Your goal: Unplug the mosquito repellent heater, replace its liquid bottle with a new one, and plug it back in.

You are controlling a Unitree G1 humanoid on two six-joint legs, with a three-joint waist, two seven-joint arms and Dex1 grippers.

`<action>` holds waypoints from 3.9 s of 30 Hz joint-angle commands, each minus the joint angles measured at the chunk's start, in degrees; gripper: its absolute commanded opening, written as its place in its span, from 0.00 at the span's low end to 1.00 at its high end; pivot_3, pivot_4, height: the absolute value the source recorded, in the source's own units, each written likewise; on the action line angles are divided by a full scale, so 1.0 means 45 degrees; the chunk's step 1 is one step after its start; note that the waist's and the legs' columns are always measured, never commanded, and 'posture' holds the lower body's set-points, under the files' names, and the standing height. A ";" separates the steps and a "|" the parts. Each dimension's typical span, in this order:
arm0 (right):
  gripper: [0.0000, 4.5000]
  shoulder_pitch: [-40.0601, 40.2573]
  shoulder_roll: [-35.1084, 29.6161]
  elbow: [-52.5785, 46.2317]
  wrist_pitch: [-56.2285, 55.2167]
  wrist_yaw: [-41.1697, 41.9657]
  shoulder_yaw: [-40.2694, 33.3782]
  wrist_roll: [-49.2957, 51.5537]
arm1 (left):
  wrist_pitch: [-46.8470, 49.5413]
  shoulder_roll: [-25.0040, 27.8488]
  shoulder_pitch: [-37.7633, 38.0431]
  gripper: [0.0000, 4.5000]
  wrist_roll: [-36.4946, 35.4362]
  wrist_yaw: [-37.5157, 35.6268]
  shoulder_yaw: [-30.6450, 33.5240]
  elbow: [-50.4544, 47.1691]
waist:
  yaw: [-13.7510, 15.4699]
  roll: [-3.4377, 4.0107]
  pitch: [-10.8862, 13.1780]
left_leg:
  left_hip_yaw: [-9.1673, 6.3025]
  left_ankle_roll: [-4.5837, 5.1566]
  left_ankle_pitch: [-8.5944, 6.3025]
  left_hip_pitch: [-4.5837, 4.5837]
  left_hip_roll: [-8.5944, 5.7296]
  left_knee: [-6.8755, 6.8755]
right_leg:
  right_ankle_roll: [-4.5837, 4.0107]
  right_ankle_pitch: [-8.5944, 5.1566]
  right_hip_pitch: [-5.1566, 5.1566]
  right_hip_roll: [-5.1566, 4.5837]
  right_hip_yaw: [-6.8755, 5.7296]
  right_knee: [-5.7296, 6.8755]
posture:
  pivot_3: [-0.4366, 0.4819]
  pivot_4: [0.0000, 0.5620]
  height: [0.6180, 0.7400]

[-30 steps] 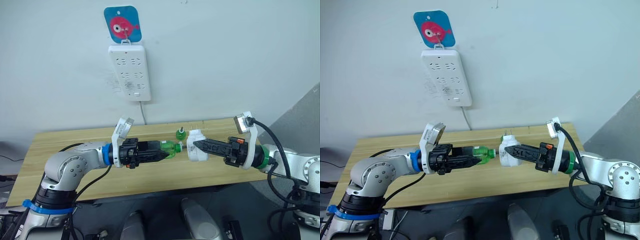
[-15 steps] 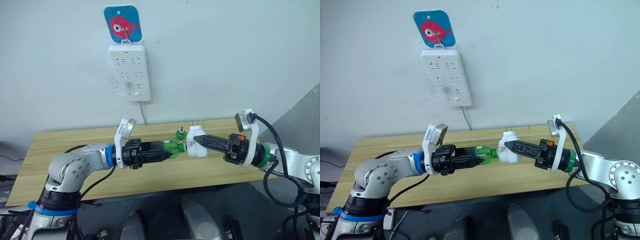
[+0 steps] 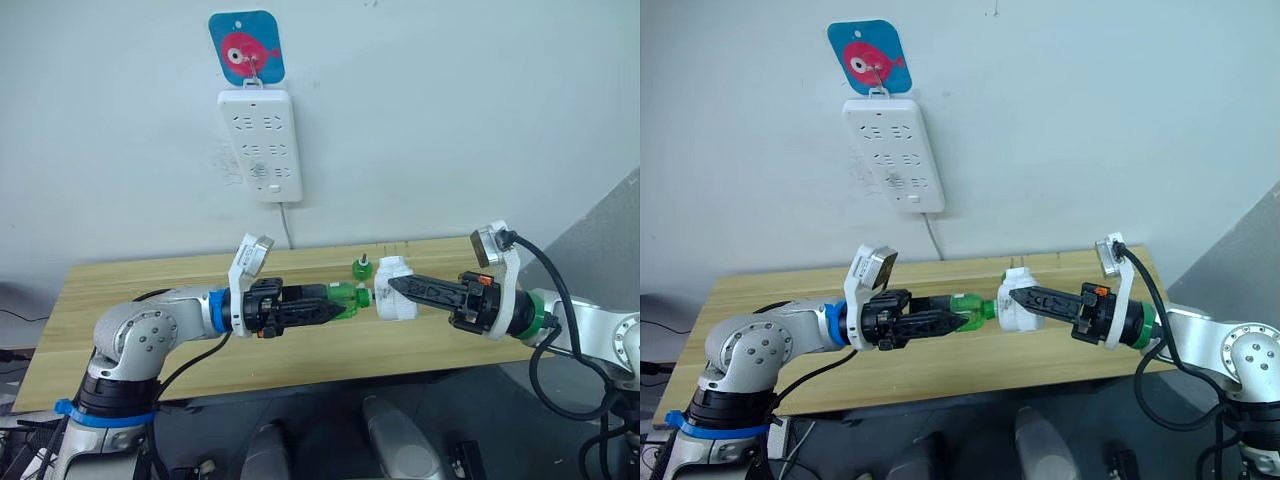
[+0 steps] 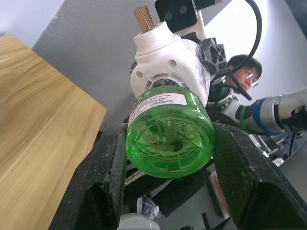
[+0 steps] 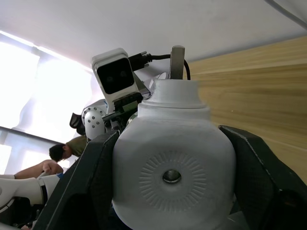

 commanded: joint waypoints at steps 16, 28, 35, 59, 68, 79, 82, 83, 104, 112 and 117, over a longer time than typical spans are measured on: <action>0.65 -0.0053 -0.0012 -0.1040 -0.0165 0.0875 0.0659 0.0305 | 0.0271 -0.1215 -0.0315 0.51 -0.0979 0.0262 0.0027 -0.0633 | 0.0016 -0.0002 0.0001 | 0.0002 0.0000 0.0000 0.0000 -0.0001 0.0000 | 0.0001 0.0001 -0.0001 0.0000 0.0002 0.0000 | 0.19 0.37 0.94; 0.65 0.0113 -0.0805 -0.0037 0.0177 0.1004 0.0477 0.0305 | 0.1236 -0.1207 -0.0424 0.51 -0.2048 0.0644 0.0606 -0.0537 | 0.0030 -0.0008 0.0005 | 0.0004 0.0000 0.0000 0.0000 -0.0002 0.0001 | 0.0000 0.0000 -0.0001 0.0000 0.0004 -0.0001 | 0.20 0.38 0.94; 0.65 0.0160 -0.0876 -0.0213 0.0244 0.1480 0.0437 0.0305 | 0.0918 -0.1206 -0.0213 0.51 -0.1524 0.0559 0.0257 -0.0733 | 0.0046 -0.0017 0.0010 | 0.0004 0.0000 0.0000 0.0000 -0.0002 0.0001 | 0.0001 0.0000 -0.0001 0.0000 0.0003 -0.0001 | 0.19 0.38 0.94; 0.65 -0.0333 0.0242 -0.0913 0.0054 0.1467 0.1008 0.0306 | -0.1406 -0.1940 0.0180 0.51 0.0715 0.0022 -0.1253 -0.1250 | 0.0313 -0.0029 0.0017 | 0.0009 0.0000 0.0000 -0.0001 -0.0002 0.0002 | -0.0001 -0.0001 -0.0003 -0.0001 0.0009 -0.0003 | 0.20 0.37 0.94; 0.65 -0.0224 -0.0304 -0.0662 0.0296 0.1570 0.0895 0.0305 | -0.1051 -0.1479 0.0068 0.51 0.0340 -0.0482 -0.0730 -0.0955 | 0.0312 -0.0029 0.0017 | 0.0011 0.0000 0.0000 -0.0002 -0.0002 0.0001 | 0.0000 0.0000 -0.0003 -0.0001 0.0010 -0.0003 | 0.20 0.37 0.94; 0.65 -0.0529 -0.1300 -0.0180 0.0751 0.2156 0.0906 0.0305 | 0.0444 -0.0678 -0.0872 0.51 -0.0977 -0.0932 -0.0063 -0.0050 | 0.0304 -0.0031 0.0019 | 0.0010 0.0000 0.0000 -0.0003 -0.0002 0.0001 | -0.0001 -0.0001 -0.0005 -0.0001 0.0006 -0.0006 | 0.20 0.37 0.94; 0.65 -0.0606 -0.1464 0.0204 0.0770 0.2032 0.0871 0.0305 | 0.0758 -0.0832 -0.1046 0.51 -0.1343 -0.0720 0.0021 -0.0029 | 0.0309 -0.0035 0.0020 | 0.0011 0.0001 -0.0001 -0.0007 -0.0002 0.0000 | 0.0000 0.0000 -0.0007 -0.0002 0.0007 -0.0006 | 0.19 0.37 0.94; 0.65 -0.0609 -0.1491 0.0285 0.0776 0.2011 0.0858 0.0305 | 0.0826 -0.0872 -0.1068 0.51 -0.1406 -0.0675 0.0044 -0.0041 | 0.0309 -0.0035 0.0021 | 0.0010 0.0001 -0.0001 -0.0007 -0.0002 0.0000 | 0.0000 0.0000 -0.0007 -0.0001 0.0006 -0.0007 | 0.19 0.37 0.94; 0.65 -0.0313 -0.0938 0.0177 0.0624 0.2144 0.0257 0.0305 | 0.0499 -0.1331 -0.0645 0.51 -0.1191 0.0460 -0.0175 -0.0416 | 0.0312 -0.0038 0.0023 | 0.0011 0.0001 -0.0001 -0.0006 -0.0002 0.0002 | 0.0002 0.0001 -0.0007 -0.0001 0.0008 -0.0006 | 0.19 0.38 0.94; 0.65 -0.0575 -0.0715 0.0016 0.0682 0.2247 0.0407 0.0306 | -0.0958 -0.1377 -0.0555 0.51 0.0516 -0.0090 -0.1171 -0.0667 | 0.0312 -0.0038 0.0023 | 0.0012 0.0001 -0.0001 -0.0006 -0.0003 0.0002 | 0.0002 0.0001 -0.0007 -0.0001 0.0008 -0.0006 | 0.19 0.38 0.94; 0.65 -0.0565 -0.0861 0.0237 0.0805 0.2191 0.0306 0.0305 | -0.1353 -0.1326 -0.0455 0.51 0.0902 -0.0360 -0.1195 -0.0576 | 0.0311 -0.0038 0.0023 | 0.0013 0.0001 -0.0001 -0.0006 -0.0003 0.0002 | 0.0001 0.0000 -0.0007 -0.0001 0.0010 -0.0006 | 0.19 0.38 0.94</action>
